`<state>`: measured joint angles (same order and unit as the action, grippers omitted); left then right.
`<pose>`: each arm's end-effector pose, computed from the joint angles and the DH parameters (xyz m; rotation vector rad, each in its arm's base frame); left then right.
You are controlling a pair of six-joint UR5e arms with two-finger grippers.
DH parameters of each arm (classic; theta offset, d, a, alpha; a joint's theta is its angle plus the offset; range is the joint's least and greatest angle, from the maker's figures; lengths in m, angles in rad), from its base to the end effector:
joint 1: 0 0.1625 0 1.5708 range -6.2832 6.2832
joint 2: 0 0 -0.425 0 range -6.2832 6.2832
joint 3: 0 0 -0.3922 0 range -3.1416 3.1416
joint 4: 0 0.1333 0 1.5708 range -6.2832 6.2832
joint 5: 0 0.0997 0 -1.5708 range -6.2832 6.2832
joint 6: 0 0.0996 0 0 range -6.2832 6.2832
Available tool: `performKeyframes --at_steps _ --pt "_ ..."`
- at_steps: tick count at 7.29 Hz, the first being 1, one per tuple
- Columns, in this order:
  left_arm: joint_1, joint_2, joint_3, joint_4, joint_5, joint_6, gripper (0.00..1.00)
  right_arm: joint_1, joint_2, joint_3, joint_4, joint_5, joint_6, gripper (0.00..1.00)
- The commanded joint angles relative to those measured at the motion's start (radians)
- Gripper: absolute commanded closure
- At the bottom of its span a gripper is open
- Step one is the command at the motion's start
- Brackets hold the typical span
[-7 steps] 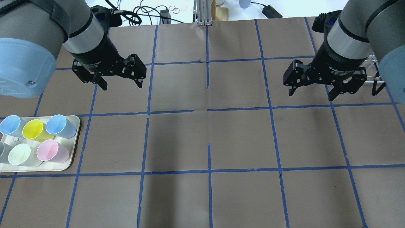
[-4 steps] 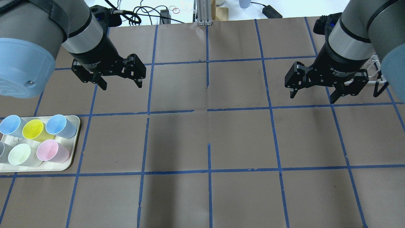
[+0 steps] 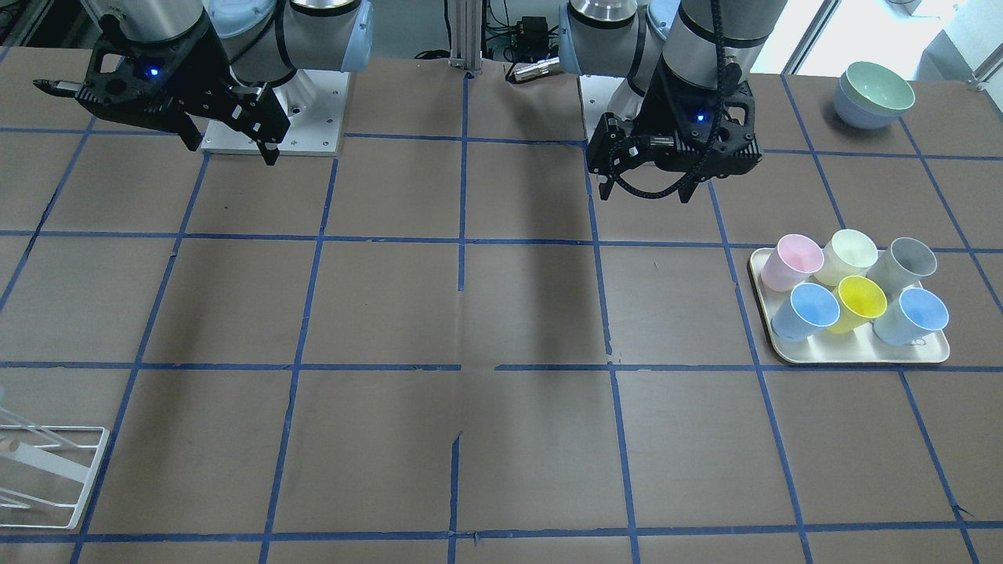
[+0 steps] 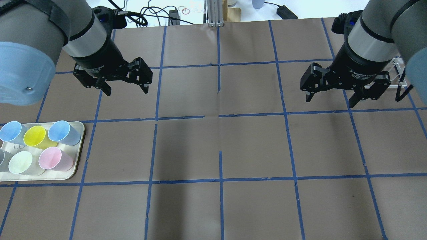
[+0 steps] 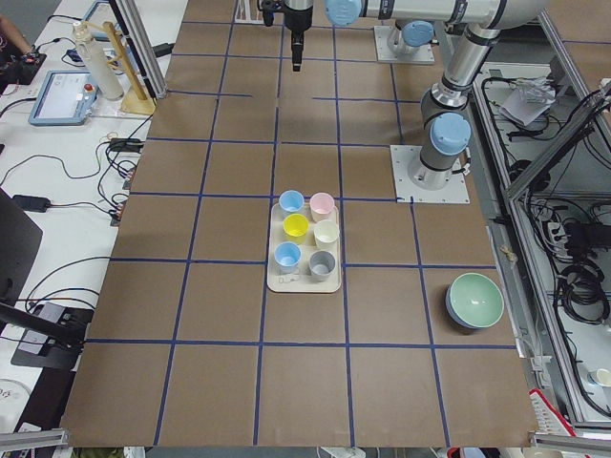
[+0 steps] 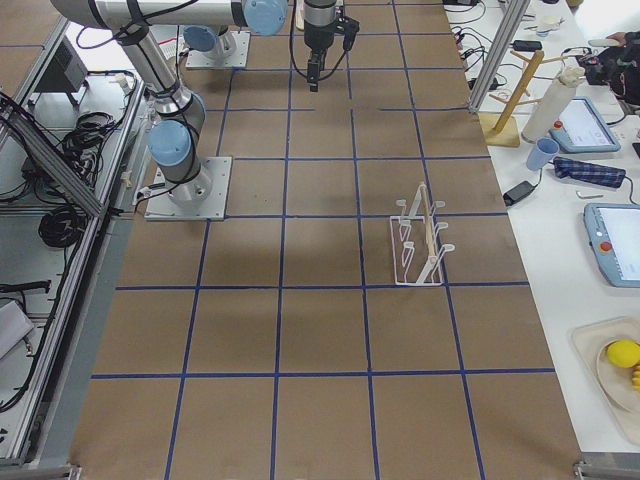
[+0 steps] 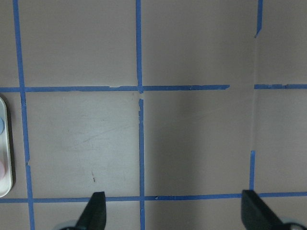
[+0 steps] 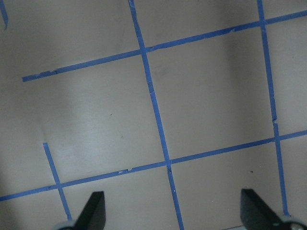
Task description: Transfer IKEA cup to right arm and place on rack
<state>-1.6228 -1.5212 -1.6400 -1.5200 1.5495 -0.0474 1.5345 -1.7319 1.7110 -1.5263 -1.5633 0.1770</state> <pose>-0.1599 -0.4661 0.4829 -0.0077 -3.1184 0.0469 0.1187 -0.4258 0.4883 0.3339 3.1177 0.0377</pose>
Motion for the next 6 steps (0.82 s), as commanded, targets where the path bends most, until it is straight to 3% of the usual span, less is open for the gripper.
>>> performKeyframes --at_steps 1,6 --pt "0.046 0.013 -0.006 -0.003 0.003 0.056 0.00 -0.001 -0.001 -0.001 -0.003 -0.009 0.001 0.00" --pt "0.346 0.015 0.003 -0.089 0.004 0.453 0.00 0.001 -0.005 0.001 -0.005 -0.003 -0.001 0.00"
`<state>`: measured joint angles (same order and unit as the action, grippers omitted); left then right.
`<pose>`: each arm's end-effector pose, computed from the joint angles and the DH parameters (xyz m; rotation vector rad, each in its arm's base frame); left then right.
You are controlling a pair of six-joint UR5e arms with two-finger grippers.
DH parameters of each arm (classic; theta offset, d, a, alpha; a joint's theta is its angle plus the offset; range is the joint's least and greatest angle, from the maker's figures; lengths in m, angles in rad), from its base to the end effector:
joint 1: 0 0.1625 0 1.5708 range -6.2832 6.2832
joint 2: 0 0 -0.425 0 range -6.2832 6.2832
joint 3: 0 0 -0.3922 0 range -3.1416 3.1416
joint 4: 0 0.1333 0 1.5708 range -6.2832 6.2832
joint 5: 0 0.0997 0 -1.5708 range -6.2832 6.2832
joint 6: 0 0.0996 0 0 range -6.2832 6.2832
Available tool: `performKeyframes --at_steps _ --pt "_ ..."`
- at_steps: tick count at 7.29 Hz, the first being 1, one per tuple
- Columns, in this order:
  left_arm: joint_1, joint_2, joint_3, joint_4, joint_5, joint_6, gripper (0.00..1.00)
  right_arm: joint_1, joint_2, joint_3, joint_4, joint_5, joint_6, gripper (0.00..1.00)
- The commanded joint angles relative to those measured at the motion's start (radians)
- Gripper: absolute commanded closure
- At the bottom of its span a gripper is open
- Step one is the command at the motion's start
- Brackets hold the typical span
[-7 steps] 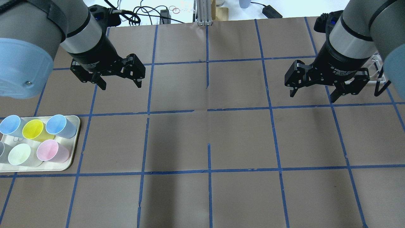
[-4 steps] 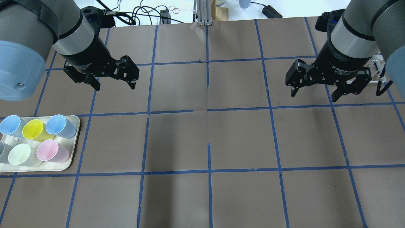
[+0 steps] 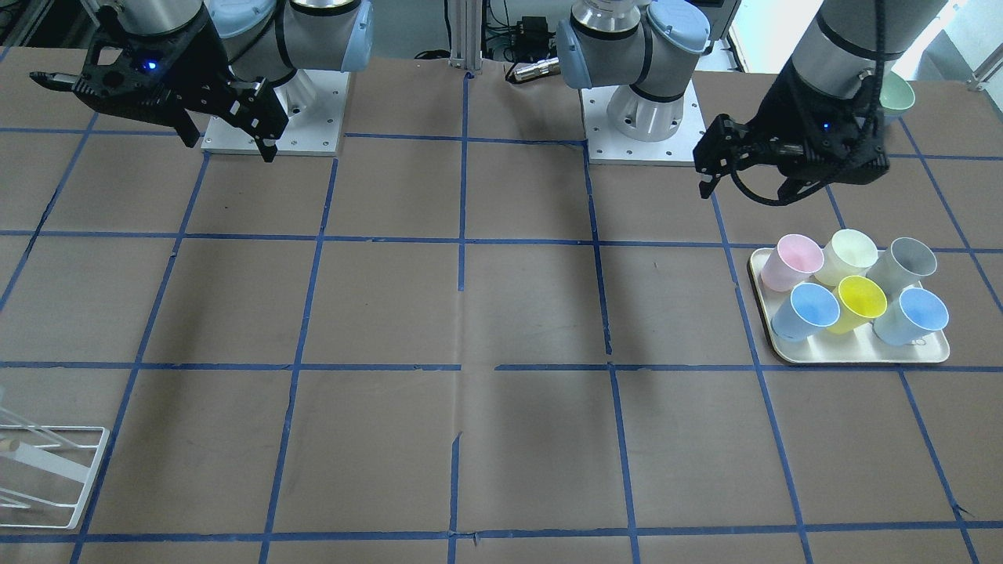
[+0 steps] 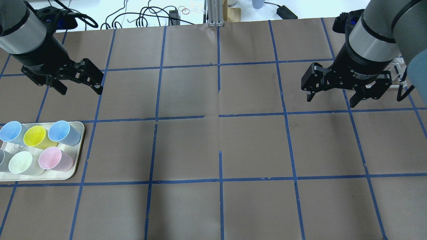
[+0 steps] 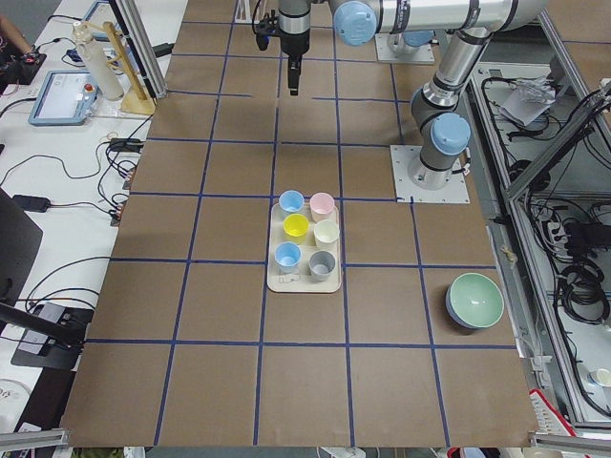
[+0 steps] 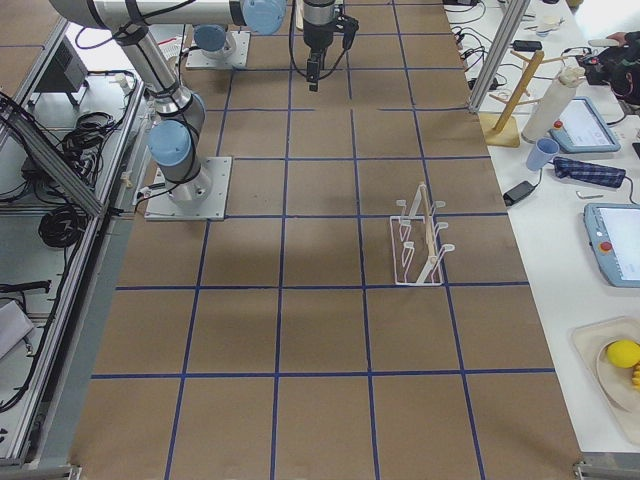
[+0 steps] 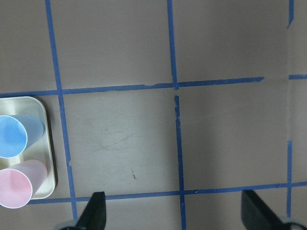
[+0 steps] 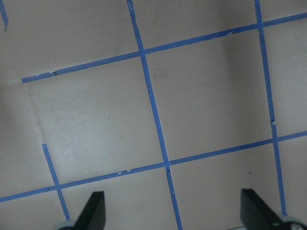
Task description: Transfer IKEA cup to right arm and place on rack
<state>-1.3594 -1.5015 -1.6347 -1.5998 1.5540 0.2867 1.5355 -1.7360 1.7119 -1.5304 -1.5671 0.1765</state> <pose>-0.0354 -0.4782 0.4867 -0.1171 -3.1172 -0.0292 0.1188 -0.4247 0.4900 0.3318 3.1214 0.0259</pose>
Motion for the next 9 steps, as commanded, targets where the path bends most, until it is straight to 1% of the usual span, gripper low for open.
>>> performKeyframes --at_steps 1,2,3,4,5,6,7,9 --pt "0.176 -0.023 -0.005 -0.006 0.000 0.270 0.00 0.000 0.000 0.000 0.001 -0.004 0.000 0.00" --pt "0.262 -0.038 -0.014 0.004 0.000 0.404 0.00 0.000 -0.002 0.000 0.001 -0.004 0.000 0.00" --pt "0.322 -0.064 -0.016 0.021 -0.002 0.522 0.00 0.000 -0.002 0.000 -0.001 -0.008 -0.003 0.00" --pt "0.377 -0.101 -0.023 0.087 0.001 0.639 0.00 0.000 -0.002 0.000 -0.001 -0.007 -0.008 0.00" --pt "0.451 -0.144 -0.039 0.136 0.012 0.720 0.00 0.000 0.000 0.002 -0.001 -0.007 -0.009 0.00" --pt "0.524 -0.187 -0.057 0.212 0.014 0.844 0.00 0.000 0.000 0.000 -0.001 -0.004 -0.011 0.00" --pt "0.578 -0.239 -0.063 0.289 0.015 0.964 0.00 0.000 -0.002 0.000 -0.001 -0.004 -0.006 0.00" --pt "0.656 -0.331 -0.057 0.377 0.023 1.133 0.00 0.000 -0.002 0.003 0.001 -0.008 -0.009 0.00"
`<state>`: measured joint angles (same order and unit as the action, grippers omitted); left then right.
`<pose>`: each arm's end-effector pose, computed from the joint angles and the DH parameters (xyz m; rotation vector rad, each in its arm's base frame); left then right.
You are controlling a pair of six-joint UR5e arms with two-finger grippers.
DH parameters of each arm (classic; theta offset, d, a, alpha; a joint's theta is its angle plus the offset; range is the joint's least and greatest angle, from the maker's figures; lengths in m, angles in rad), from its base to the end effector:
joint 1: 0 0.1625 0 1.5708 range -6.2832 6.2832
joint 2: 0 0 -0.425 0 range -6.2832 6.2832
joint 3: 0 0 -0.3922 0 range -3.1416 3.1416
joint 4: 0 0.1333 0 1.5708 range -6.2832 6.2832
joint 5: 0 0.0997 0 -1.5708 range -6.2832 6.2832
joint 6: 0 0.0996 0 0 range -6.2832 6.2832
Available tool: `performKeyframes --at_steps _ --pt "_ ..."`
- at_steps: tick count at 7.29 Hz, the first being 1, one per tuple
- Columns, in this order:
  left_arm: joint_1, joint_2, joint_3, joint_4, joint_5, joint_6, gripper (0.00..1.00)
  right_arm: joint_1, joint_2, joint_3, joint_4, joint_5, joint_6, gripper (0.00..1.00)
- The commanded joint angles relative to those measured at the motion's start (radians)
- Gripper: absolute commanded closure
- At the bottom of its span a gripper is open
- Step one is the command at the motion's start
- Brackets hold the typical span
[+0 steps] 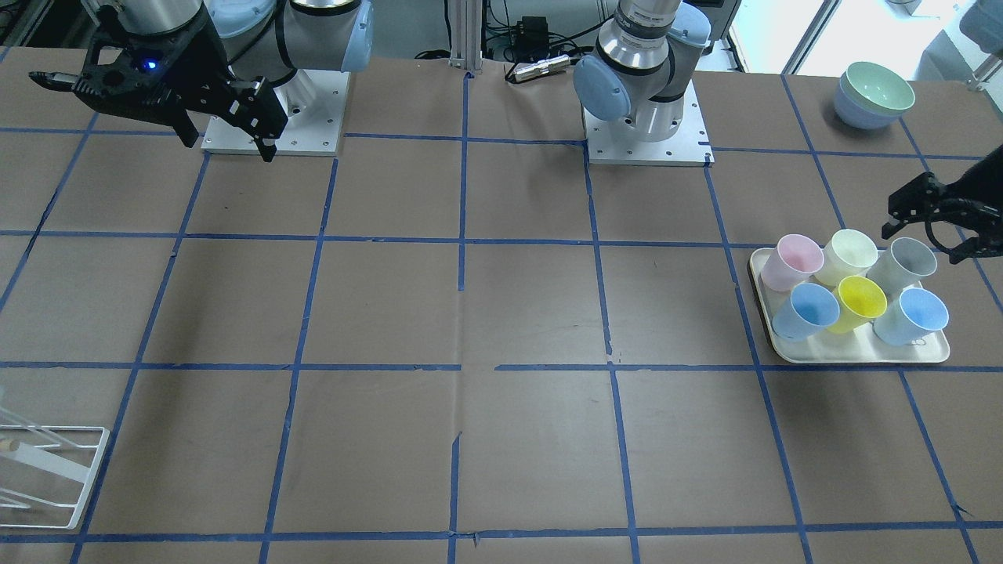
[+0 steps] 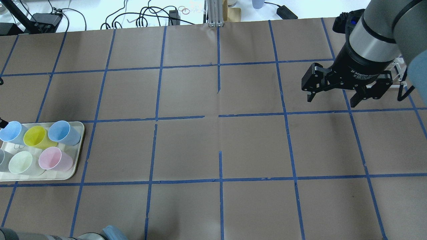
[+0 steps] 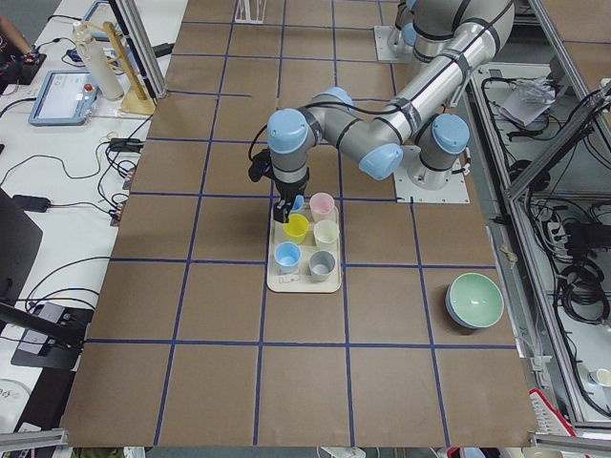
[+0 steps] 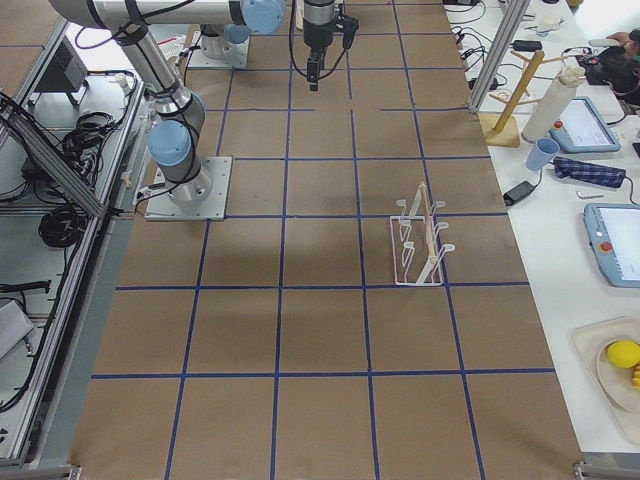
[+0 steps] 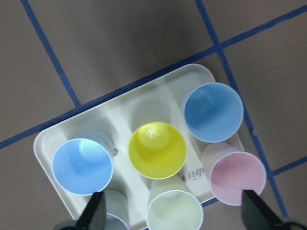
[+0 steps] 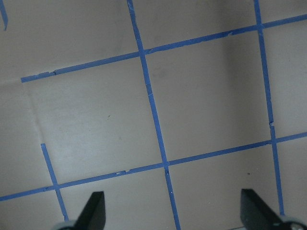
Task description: Transfer IKEA cup to right arm and place on rack
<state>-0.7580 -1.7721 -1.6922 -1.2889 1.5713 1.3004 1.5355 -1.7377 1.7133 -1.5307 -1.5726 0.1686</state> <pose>0.3096 -0.4766 0.3510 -0.7498 -3.0143 -0.0319 0.1182 -0.4240 0.4900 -0.3194 -3.1224 -0.0244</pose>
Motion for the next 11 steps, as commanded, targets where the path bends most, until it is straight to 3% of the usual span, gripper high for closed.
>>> performKeyframes --at_steps 1,2,4,11 --pt "0.099 -0.099 0.000 0.092 0.009 0.210 0.00 0.000 -0.002 0.000 0.001 -0.003 -0.004 0.00" --pt "0.123 -0.130 0.008 0.094 0.019 0.297 0.00 0.000 -0.002 0.000 0.001 -0.004 -0.004 0.00" --pt "0.140 -0.184 0.016 0.118 0.115 0.300 0.00 0.000 -0.002 0.002 0.000 0.002 -0.006 0.00" --pt "0.154 -0.274 -0.003 0.166 0.118 0.289 0.00 0.000 -0.002 0.002 0.001 -0.003 -0.007 0.00"
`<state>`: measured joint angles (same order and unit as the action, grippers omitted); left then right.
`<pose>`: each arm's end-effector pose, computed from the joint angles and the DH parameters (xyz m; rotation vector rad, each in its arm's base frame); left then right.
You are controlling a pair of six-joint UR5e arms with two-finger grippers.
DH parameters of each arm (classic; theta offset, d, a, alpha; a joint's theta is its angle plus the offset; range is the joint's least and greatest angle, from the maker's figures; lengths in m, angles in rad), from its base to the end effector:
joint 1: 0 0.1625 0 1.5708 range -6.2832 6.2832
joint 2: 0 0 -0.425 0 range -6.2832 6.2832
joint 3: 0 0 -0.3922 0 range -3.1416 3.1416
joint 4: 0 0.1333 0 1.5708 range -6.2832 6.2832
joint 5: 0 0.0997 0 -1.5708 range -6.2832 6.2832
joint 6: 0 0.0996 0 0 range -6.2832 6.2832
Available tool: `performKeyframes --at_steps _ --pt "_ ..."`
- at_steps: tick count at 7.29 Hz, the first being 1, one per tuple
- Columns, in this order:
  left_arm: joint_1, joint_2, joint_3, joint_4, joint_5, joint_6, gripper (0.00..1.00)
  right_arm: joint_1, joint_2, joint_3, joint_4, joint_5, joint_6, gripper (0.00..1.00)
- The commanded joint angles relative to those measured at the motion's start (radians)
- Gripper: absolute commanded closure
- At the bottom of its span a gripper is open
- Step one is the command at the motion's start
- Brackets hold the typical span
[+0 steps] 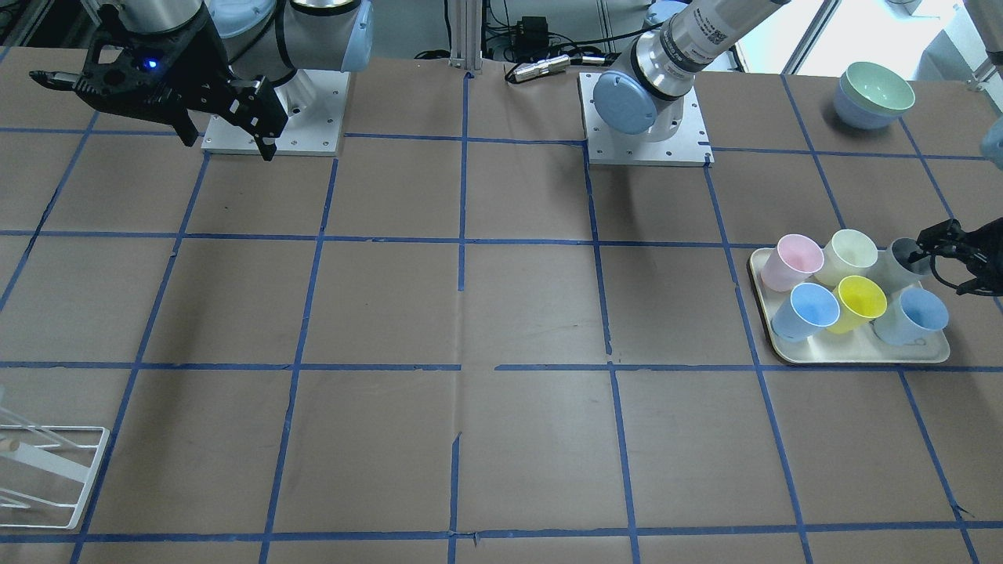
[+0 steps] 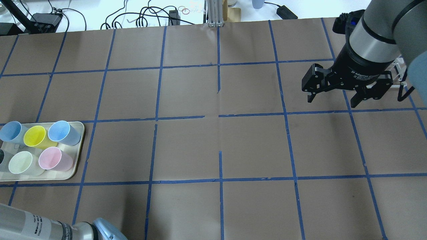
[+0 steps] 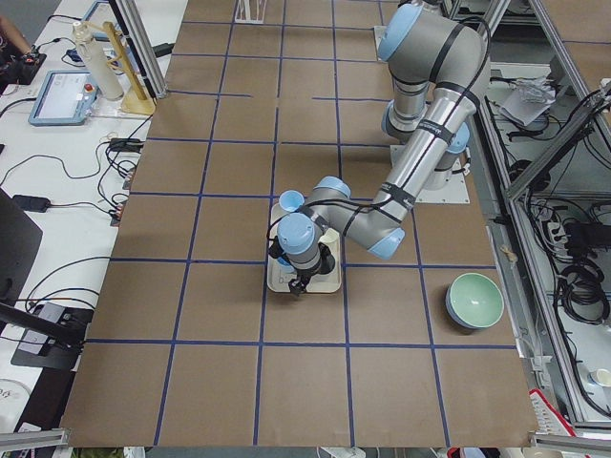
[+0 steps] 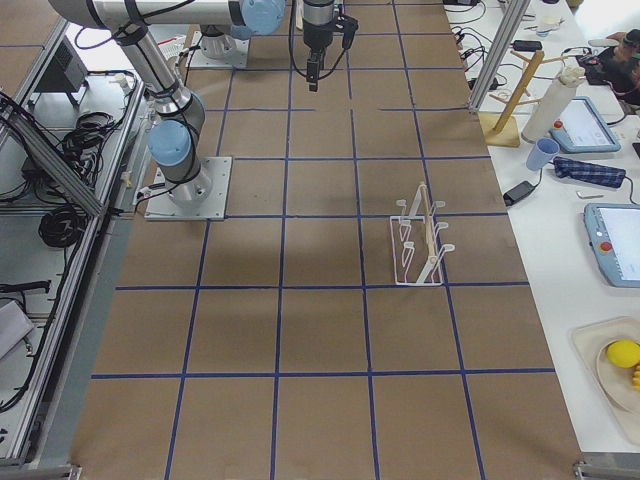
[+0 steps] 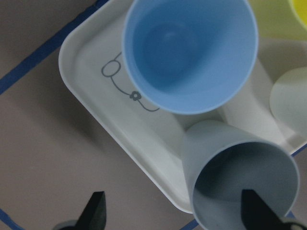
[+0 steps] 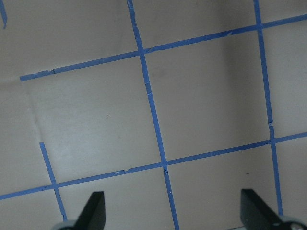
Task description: Transfer IKEA cup to right arm and place on rack
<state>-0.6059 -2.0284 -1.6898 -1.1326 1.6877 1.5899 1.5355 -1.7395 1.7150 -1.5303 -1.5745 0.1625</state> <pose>0.4253 -0.4427 0.2182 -0.9446 -2.8836 -0.2308 0.1181 -0.4232 0.4899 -0.3097 -3.1215 -0.0247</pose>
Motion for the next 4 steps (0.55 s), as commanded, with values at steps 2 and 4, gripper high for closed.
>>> performKeyframes --at_steps 2,4 --pt "0.002 -0.026 -0.004 0.011 0.000 0.002 0.23 0.000 -0.002 0.002 0.001 -0.001 -0.001 0.00" --pt "0.002 -0.024 -0.001 0.011 0.000 -0.004 0.83 0.000 0.000 0.002 0.001 -0.001 -0.001 0.00"
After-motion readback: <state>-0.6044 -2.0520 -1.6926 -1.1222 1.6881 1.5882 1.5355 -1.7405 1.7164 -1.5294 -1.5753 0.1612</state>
